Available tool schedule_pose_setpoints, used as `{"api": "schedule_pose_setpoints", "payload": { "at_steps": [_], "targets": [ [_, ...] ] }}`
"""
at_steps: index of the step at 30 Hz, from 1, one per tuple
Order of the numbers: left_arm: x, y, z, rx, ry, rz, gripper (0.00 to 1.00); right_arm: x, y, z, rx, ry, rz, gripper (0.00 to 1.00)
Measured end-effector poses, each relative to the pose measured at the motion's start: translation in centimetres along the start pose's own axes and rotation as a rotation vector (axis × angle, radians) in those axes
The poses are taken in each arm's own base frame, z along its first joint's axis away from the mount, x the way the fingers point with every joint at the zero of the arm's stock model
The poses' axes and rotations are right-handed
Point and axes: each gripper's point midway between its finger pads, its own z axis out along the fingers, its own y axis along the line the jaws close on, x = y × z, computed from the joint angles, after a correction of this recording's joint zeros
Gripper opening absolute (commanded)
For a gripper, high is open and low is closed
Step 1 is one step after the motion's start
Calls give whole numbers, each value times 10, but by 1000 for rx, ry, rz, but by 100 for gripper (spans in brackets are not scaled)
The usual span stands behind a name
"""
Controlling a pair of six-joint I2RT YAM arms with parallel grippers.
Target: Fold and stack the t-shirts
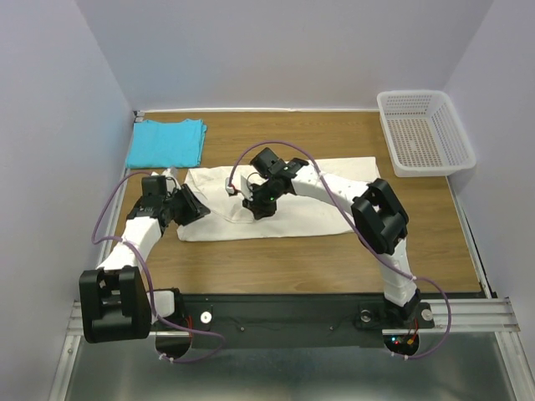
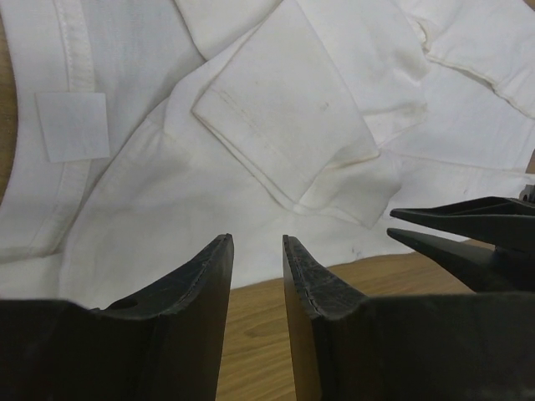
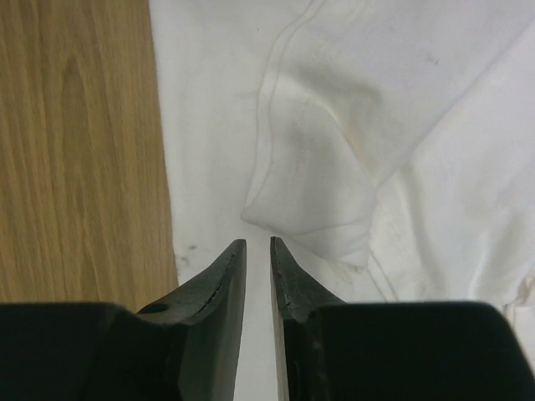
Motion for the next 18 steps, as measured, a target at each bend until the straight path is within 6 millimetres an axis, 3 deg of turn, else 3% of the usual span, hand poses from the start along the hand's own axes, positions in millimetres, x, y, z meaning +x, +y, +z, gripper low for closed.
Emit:
{"api": "schedule_pose_setpoints", "payload": {
  "at_steps": [8, 18],
  "targets": [
    [6, 5, 7, -9, 36, -17, 41, 23, -2, 12, 29, 60, 79, 23],
    [21, 22, 22, -62, 112, -61, 38, 27, -3, 31, 18, 43, 158, 23]
  ]
}}
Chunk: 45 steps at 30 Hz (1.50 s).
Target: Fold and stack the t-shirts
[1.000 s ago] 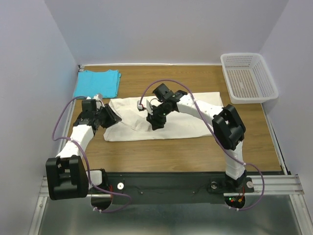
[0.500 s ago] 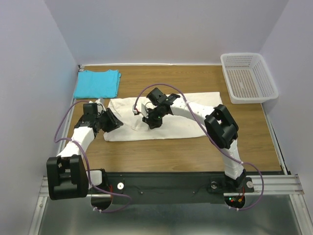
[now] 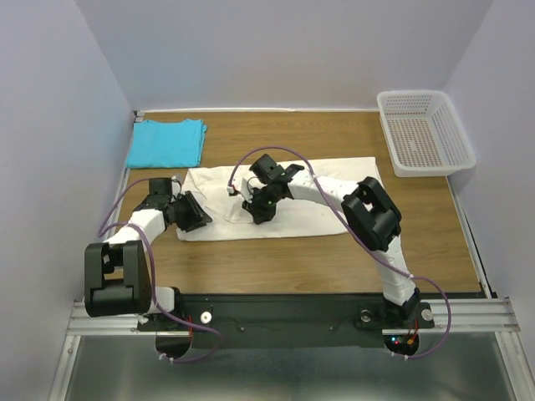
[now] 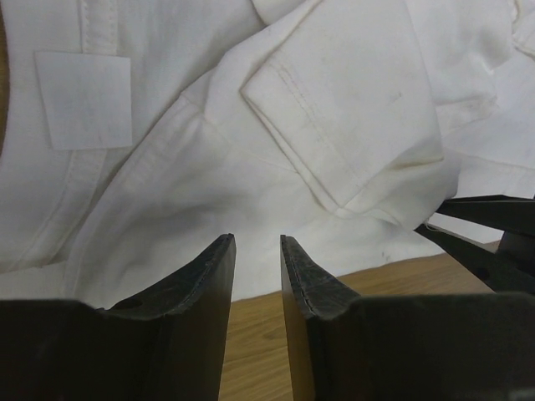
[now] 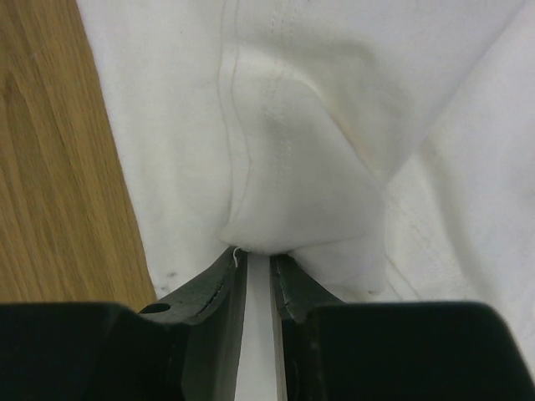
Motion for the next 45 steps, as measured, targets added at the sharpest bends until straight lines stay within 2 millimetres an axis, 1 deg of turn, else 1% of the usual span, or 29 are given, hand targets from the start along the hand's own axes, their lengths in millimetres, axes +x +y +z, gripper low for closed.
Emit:
{"api": "schedule_pose_setpoints", "payload": {
  "at_steps": [5, 13, 16, 20, 22, 25, 30, 31, 32, 34, 35, 37, 38, 39, 41, 43, 45],
  "targets": [
    [6, 8, 6, -41, 22, -9, 38, -7, -1, 3, 3, -32, 48, 23],
    [6, 13, 8, -70, 20, -13, 38, -20, -5, 5, 22, -76, 121, 23],
    [7, 15, 9, -82, 22, -17, 38, -28, -12, 2, 38, -110, 160, 23],
    [7, 16, 10, -85, 22, -16, 38, -31, -21, -2, 48, -142, 228, 23],
    [7, 16, 10, -86, 24, -15, 38, -31, -32, -8, 67, -164, 284, 23],
    [9, 16, 11, -88, 29, -15, 38, -30, -56, -21, 109, -208, 378, 23],
    [9, 16, 11, -87, 31, -14, 38, -23, -94, -40, 200, -262, 512, 23],
    [9, 16, 11, -88, 31, -14, 38, -22, -99, -43, 213, -267, 529, 24],
    [9, 16, 12, -88, 33, -14, 38, -19, -107, -47, 237, -277, 557, 29],
    [10, 17, 13, -89, 35, -15, 38, -17, -112, -50, 250, -283, 574, 41],
    [9, 17, 13, -88, 35, -15, 38, -17, -112, -50, 248, -286, 576, 49],
    [9, 17, 13, -88, 35, -15, 38, -19, -109, -50, 217, -290, 536, 54],
    [9, 17, 13, -87, 35, -15, 38, -21, -103, -49, 178, -293, 478, 57],
    [9, 16, 13, -87, 35, -15, 38, -23, -100, -49, 160, -296, 448, 57],
    [9, 16, 13, -86, 36, -15, 38, -24, -84, -51, 102, -301, 297, 58],
    [10, 16, 13, -86, 36, -15, 38, -25, -69, -55, 61, -302, 183, 58],
    [10, 16, 13, -85, 36, -15, 38, -31, -55, -58, 24, -318, 71, 58]
  ]
}}
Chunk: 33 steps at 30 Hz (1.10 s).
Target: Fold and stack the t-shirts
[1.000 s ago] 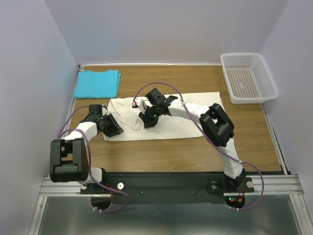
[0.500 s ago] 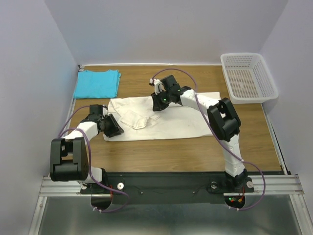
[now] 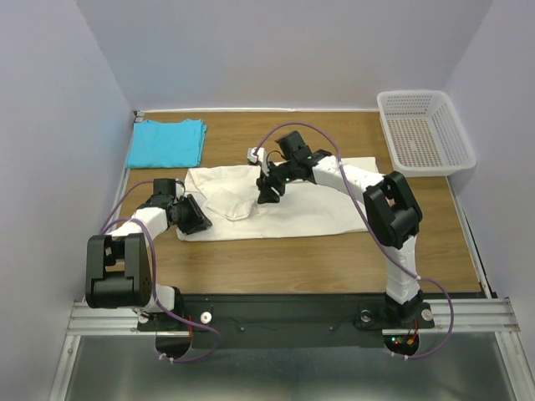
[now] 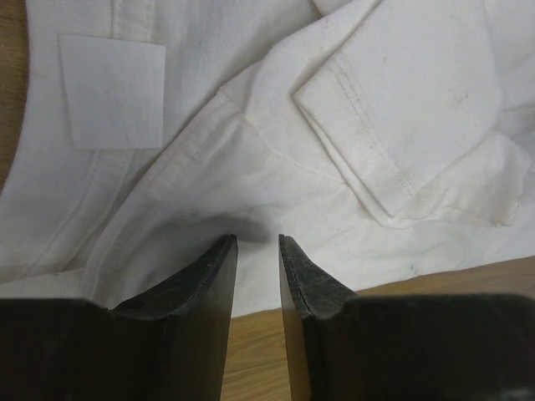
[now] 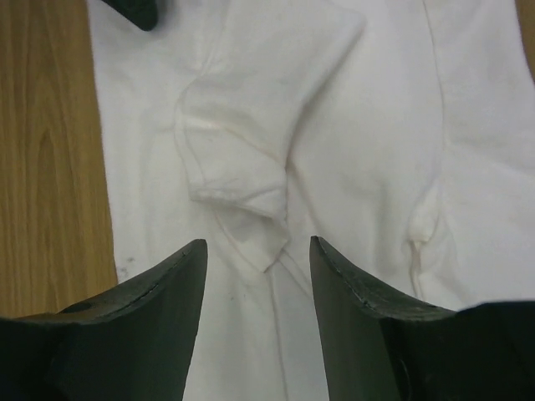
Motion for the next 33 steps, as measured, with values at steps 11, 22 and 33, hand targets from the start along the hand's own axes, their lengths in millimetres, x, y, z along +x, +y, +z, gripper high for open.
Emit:
{"api": "schedule_pose_setpoints", "payload": {
  "at_steps": [11, 22, 33],
  "targets": [
    [0, 0, 0, 0, 0, 0, 38, -20, 31, 15, -161, -34, -483, 59],
    [0, 0, 0, 1, 0, 1, 38, -6, 32, 35, -180, 35, -626, 57],
    [0, 0, 0, 1, 0, 1, 38, 13, 24, 40, -173, 104, -644, 20]
  ]
}}
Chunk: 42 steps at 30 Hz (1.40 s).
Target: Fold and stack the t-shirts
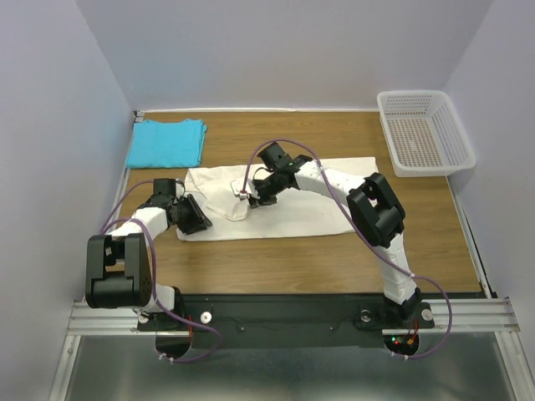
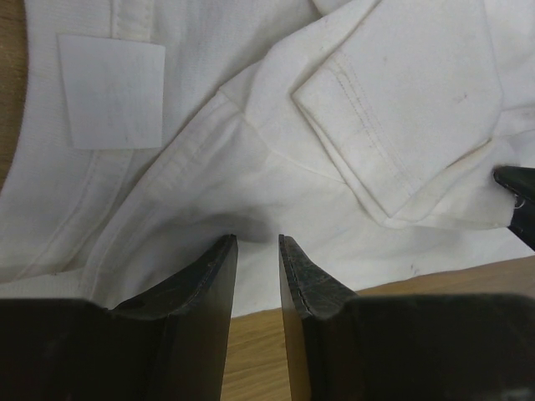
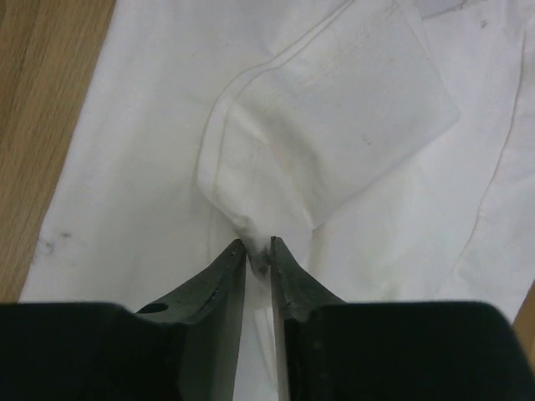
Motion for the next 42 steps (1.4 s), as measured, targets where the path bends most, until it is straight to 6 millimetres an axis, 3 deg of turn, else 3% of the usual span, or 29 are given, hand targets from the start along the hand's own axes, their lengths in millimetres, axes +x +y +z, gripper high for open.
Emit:
{"api": "schedule_pose_setpoints", "payload": {
  "at_steps": [5, 9, 17, 25, 31, 42],
  "targets": [
    [0, 0, 0, 0, 0, 0, 38, -11, -12, -4, 24, -14, 8, 5],
    [0, 0, 0, 1, 1, 2, 38, -16, -15, -6, 35, -21, 45, 1],
    [1, -1, 0, 1, 2, 3, 38, -9, -12, -6, 60, -6, 220, 1],
    [1, -1, 0, 2, 1, 4, 38, 27, -14, -6, 173, 23, 537, 1],
    [1, -1, 0, 2, 1, 3, 38, 42, -31, -13, 315, 10, 740, 1],
    [1, -1, 0, 2, 1, 4, 38, 44, -51, -22, 443, -54, 982, 1]
  ]
}}
